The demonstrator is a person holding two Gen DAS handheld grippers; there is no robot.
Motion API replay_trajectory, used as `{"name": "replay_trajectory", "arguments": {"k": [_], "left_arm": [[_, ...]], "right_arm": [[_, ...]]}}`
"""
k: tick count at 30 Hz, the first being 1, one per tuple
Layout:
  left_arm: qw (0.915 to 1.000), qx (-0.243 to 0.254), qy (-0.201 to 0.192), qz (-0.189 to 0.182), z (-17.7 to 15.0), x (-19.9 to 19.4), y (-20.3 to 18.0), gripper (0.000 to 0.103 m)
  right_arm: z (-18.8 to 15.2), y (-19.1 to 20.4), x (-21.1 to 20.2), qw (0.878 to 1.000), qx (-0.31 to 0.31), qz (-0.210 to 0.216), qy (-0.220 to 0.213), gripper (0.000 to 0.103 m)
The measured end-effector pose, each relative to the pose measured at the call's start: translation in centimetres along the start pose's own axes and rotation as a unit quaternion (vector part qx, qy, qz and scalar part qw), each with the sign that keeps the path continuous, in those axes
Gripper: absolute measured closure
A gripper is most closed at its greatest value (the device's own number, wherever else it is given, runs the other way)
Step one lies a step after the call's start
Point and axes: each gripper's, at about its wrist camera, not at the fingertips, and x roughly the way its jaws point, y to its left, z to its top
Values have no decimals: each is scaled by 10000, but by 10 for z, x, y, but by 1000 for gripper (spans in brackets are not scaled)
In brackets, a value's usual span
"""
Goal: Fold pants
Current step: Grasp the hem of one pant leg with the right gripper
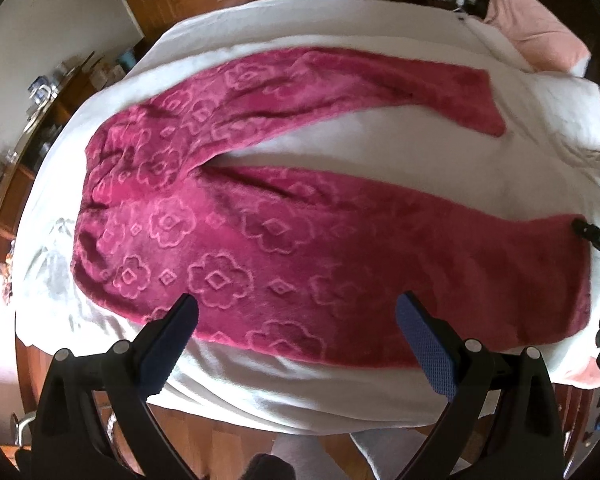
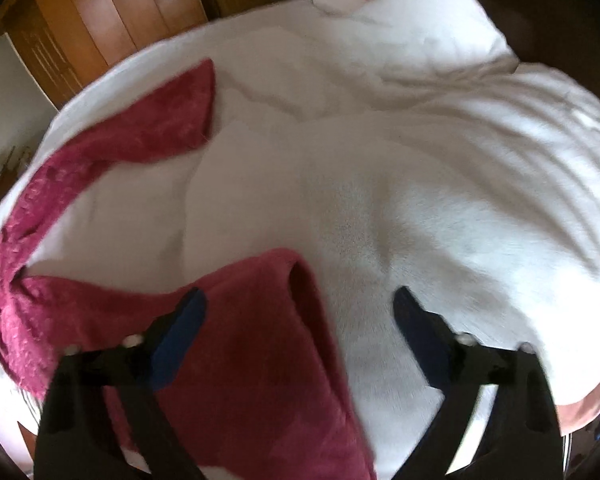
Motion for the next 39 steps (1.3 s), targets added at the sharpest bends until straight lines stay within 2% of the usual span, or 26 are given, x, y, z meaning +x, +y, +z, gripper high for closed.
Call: {"name": "replay_trajectory", "arguments": {"k": [1,2,3,5,6,9,16,19,22,24,29,31,39], "left_arm": [[10000,-42,26,35,-1,2,2,5],[9999,-90,63,78,-2,5,5,5],[9997,-165,118,144,-3,9,12,5],[9992,-268,171,234,-5,13,20,5],[9987,-363,211,302,-6,16,27,5],[9968,-611,254,448,-7,21,45,5],[9939,-763,271,745,-6,36,77,5],[9930,-785,341,809,1,52,89,5],[9917,-946,431,757,16,74,102,5],[9909,-1052,462,701,27,88,111,5],[9892,-1199,552,635,64,129,130,5],[9892,-1169,628,623,79,148,135,5],[9912,-888,889,417,118,210,144,5]], "right_arm": [[0,-1,2,10000,-24,-26,3,34],[1,1,3,10000,-75,-35,-40,45],[1,3,1,9998,-170,0,-69,64],[3,5,-5,9997,-219,53,-95,87],[4,4,-10,9996,-236,46,-143,91],[6,-5,-11,9998,-102,-60,-141,93],[7,2,-2,9992,-67,-392,-71,93],[6,8,0,9978,-292,-575,-131,85],[7,3,-6,9970,-169,-733,-190,46],[8,-7,-16,9972,152,-688,-247,41],[11,-4,-39,9943,459,-869,-404,40],[14,8,-45,9937,458,-918,-454,36],[49,81,-24,9956,29,-826,-432,35]]}}
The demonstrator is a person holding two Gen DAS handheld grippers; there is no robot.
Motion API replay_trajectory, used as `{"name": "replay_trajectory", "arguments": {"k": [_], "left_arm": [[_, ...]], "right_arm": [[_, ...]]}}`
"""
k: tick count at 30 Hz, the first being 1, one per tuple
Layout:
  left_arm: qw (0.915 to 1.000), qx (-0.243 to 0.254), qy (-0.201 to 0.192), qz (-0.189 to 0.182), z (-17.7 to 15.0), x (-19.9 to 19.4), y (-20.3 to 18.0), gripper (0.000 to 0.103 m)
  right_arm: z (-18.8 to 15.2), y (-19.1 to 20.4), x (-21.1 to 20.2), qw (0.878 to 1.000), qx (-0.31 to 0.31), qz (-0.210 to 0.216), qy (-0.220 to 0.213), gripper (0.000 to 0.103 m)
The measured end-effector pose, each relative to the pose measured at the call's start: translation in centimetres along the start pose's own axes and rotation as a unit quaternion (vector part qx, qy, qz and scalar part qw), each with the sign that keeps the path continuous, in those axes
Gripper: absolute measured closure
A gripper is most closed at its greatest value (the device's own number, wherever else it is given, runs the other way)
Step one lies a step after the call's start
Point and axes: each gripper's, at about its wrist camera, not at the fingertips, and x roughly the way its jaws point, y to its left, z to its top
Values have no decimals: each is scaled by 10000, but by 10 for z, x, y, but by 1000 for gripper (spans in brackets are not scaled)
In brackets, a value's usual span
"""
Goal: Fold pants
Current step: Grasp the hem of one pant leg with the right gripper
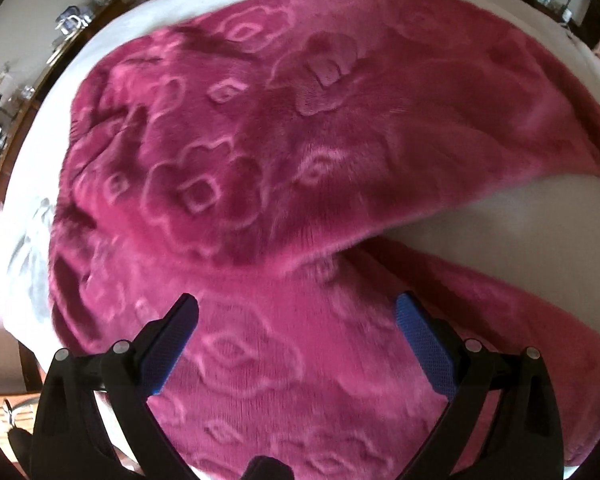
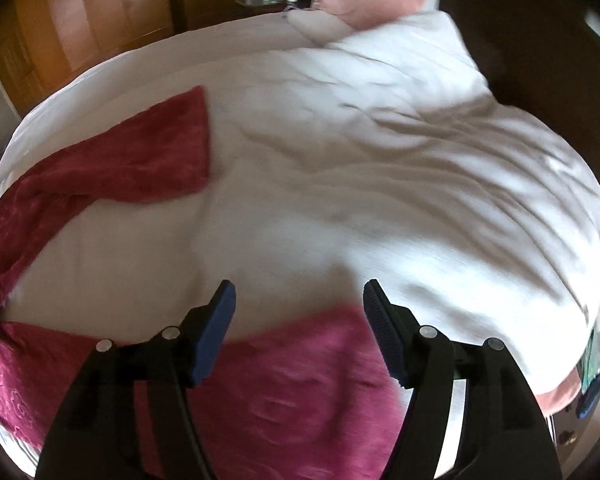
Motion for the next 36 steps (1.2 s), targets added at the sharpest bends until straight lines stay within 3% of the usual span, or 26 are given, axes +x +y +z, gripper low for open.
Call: {"name": "replay_trajectory", "arguments": {"k": [5,9,13,17,18,20,21,22,24,27,30,36], "left_arm": [[9995,71,2,-304,15,3,7,5],[9982,376,-263,-399,24,-11,3,5],[9944,871,-555,-214,36,-15,-15,5],[9902,1262,-593,-47,47,-1,-32,5],[9897,1307,-582,42,49,6,-35,5],[9892,1343,-563,155,54,15,-38,5],[9888,1366,-557,204,57,19,-39,10],[9886,1374,-550,268,61,23,-39,14],[9900,1329,-425,188,69,29,-37,42],[9939,1030,-345,-166,84,23,-22,68],[9927,900,-466,-656,93,6,-3,78],[9875,1250,-486,-830,84,-7,13,80]], "right_arm": [[28,42,35,9991,47,370,188,32],[54,63,74,9973,235,594,364,32],[79,61,106,9942,678,687,474,32],[99,60,133,9923,767,778,588,33],[102,61,137,9914,776,853,612,39],[107,64,146,9893,750,1018,735,67],[109,66,149,9881,726,1088,814,87],[112,67,149,9884,714,1061,821,92],[122,67,140,9894,710,1050,714,96],[136,61,118,9897,810,1093,447,97],[151,54,96,9915,740,1054,196,97],[147,52,100,9972,398,542,321,97]]}}
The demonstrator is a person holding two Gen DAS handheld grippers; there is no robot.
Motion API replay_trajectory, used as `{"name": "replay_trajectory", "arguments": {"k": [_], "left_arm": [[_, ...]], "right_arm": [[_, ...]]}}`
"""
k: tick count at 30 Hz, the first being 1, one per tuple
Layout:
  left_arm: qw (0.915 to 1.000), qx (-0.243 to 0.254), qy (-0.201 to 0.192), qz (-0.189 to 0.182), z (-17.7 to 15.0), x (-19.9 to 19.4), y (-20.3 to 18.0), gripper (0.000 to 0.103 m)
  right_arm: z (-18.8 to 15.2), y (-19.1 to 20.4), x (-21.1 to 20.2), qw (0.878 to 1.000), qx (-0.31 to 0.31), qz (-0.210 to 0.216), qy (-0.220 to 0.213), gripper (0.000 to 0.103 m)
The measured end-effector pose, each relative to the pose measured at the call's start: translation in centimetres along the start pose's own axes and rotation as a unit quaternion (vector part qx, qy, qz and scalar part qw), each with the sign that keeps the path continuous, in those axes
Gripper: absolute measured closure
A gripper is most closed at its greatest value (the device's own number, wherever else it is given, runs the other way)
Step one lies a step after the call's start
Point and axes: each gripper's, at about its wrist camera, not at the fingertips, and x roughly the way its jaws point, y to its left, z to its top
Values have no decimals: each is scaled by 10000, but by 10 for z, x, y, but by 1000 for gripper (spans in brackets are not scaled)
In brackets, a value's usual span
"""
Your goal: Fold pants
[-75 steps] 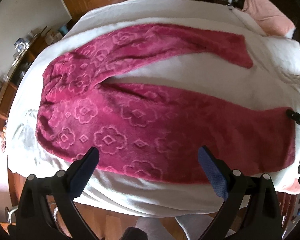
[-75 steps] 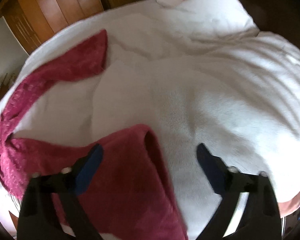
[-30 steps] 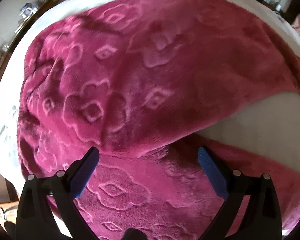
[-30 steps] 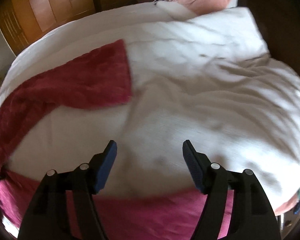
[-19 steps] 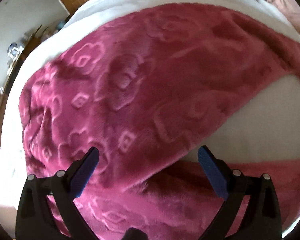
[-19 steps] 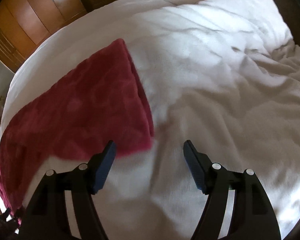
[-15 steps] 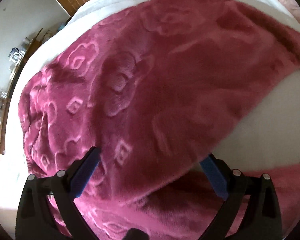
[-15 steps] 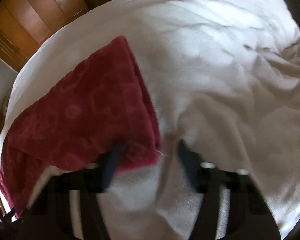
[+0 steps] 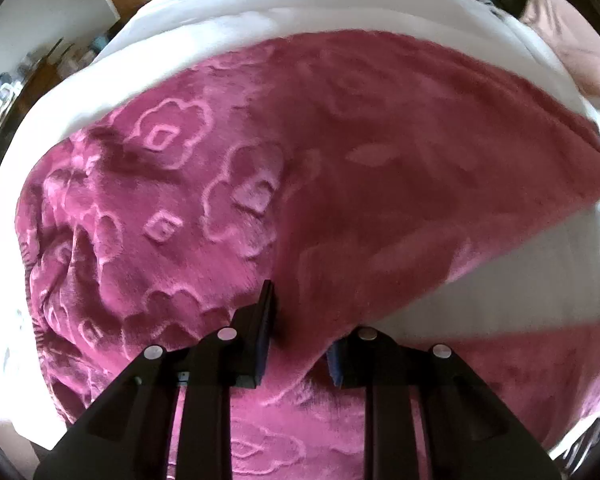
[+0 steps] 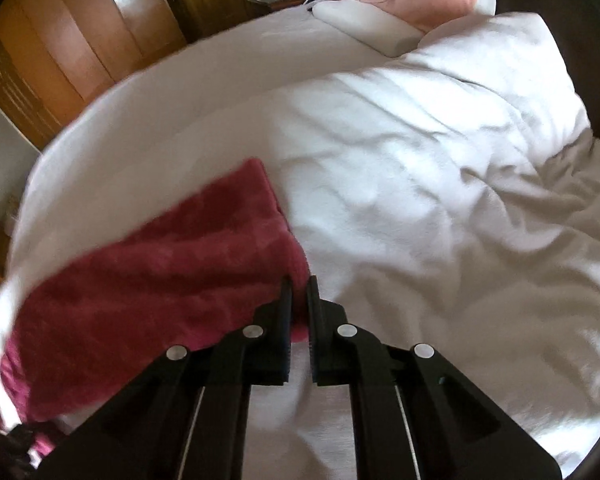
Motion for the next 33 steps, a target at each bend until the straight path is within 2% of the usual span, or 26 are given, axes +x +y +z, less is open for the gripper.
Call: {"name": "replay_trajectory", "arguments": {"k": [3,4,5,6,7,8,9,14,16,19,21,24,26,28,33], "left_arm": [[9999,122,76,-84,-15,2,-1,79],[9999,115,56,-105,-17,2,0,78],[9998,77,54,-164,-17,2,0,73],[9995,-36,69,-312,-19,2,4,68],[9990,-145,62,-415,-23,-2,12,52],[9985,-263,26,-483,-21,-4,19,36],[9978,-411,-48,-525,-21,-8,29,31],[9907,-1040,-98,-876,-13,-16,81,29],[9880,-1212,-70,-953,-12,-19,94,29],[9827,-1306,107,-1306,-8,-21,118,29],[9847,-1097,128,-1352,-18,-24,106,29],[9874,-721,169,-1399,-19,-25,89,29],[9888,-559,187,-1368,-22,-25,82,29],[9888,-480,184,-1401,-27,-25,74,29],[9868,-301,117,-1590,-33,-38,66,29]], "right_arm": [[-18,3,28,9982,-241,-344,438,96],[-25,2,31,9977,-298,-381,477,91],[-29,0,34,9972,-350,-424,510,86],[-30,0,34,9968,-373,-498,505,74],[-29,-1,32,9965,-376,-586,455,59],[-28,-2,29,9970,-346,-586,381,54],[-26,-2,25,9977,-317,-522,304,50],[-17,5,-1,9984,-365,-419,-97,45],[-16,10,-6,9984,-390,-386,-157,43],[-14,20,-3,9983,-413,-391,-135,43],[-19,33,3,9984,-454,-323,-86,42],[-30,54,10,9968,-708,-358,9,35],[-29,53,18,9974,-533,-488,76,35],[-19,45,22,9988,-157,-459,87,35],[19,33,24,9995,253,-195,-69,35]]}}
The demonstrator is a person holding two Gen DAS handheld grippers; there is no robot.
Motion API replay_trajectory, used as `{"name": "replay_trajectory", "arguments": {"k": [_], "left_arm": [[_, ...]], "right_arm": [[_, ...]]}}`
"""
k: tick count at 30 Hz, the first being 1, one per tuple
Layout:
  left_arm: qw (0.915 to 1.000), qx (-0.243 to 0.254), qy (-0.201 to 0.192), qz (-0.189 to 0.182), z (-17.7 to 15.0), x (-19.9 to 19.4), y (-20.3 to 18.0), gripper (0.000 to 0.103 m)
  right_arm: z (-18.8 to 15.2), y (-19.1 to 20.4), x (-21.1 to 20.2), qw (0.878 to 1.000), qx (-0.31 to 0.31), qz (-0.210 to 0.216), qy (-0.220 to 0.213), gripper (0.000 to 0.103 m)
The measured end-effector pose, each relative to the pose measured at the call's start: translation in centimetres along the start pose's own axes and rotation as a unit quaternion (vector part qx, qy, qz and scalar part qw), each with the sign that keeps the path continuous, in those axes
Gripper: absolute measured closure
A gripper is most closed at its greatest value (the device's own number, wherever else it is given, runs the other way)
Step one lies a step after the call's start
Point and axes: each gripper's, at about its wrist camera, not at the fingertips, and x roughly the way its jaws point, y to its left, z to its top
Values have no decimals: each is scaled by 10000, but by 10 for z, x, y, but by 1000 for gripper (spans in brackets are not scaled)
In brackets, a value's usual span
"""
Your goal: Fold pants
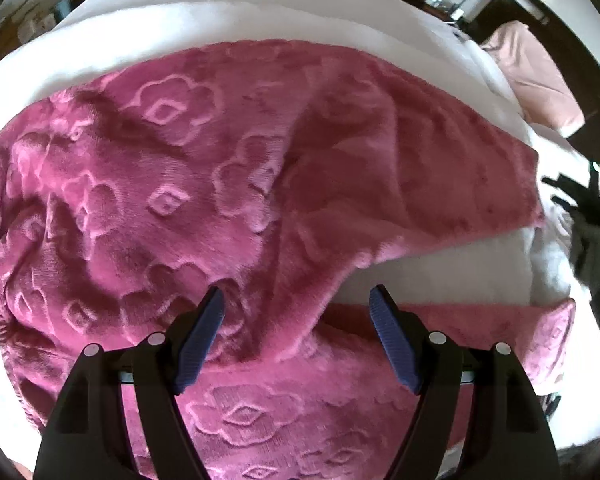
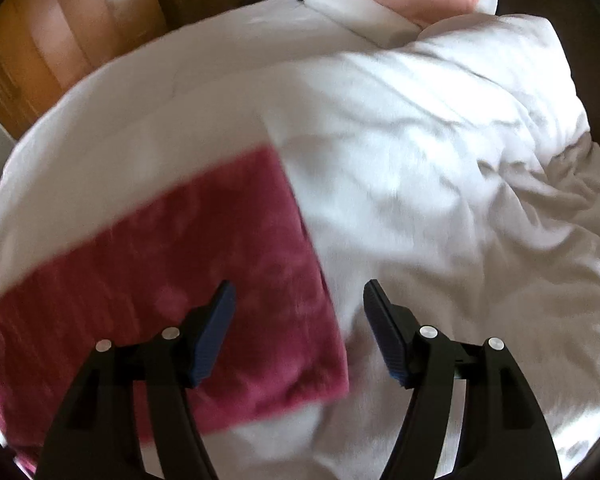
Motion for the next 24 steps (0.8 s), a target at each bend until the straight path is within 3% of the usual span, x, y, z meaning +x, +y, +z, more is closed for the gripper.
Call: {"name": "replay_trajectory", "arguments": {"k": [5,11,14,17,20,21,23,24], "left_arm": [[9999,-99,-90,-45,-7,-20,12,28],[9950,-878,-418,231,9,-43,60,28],[9875,-1409,-587,405,18,-52,93,27],[9744,-2053,-750,519,26,-59,135,27],[9540,-2809,-933,483,35,-64,178,27],[9447,-3094,-981,475,39,-64,193,27],[9315,-3459,-1022,470,47,-63,209,27],[9228,-3683,-1031,467,52,-62,219,26]], "right_arm": [[32,6,17,9991,285,306,106,34],[51,17,49,9985,457,269,162,32],[58,19,61,9976,585,319,186,32],[57,21,69,9978,531,361,187,35],[64,28,77,9975,383,543,250,61],[64,31,74,9972,354,609,260,74],[67,31,67,9957,415,783,268,90],[67,28,63,9948,464,874,228,91]]}}
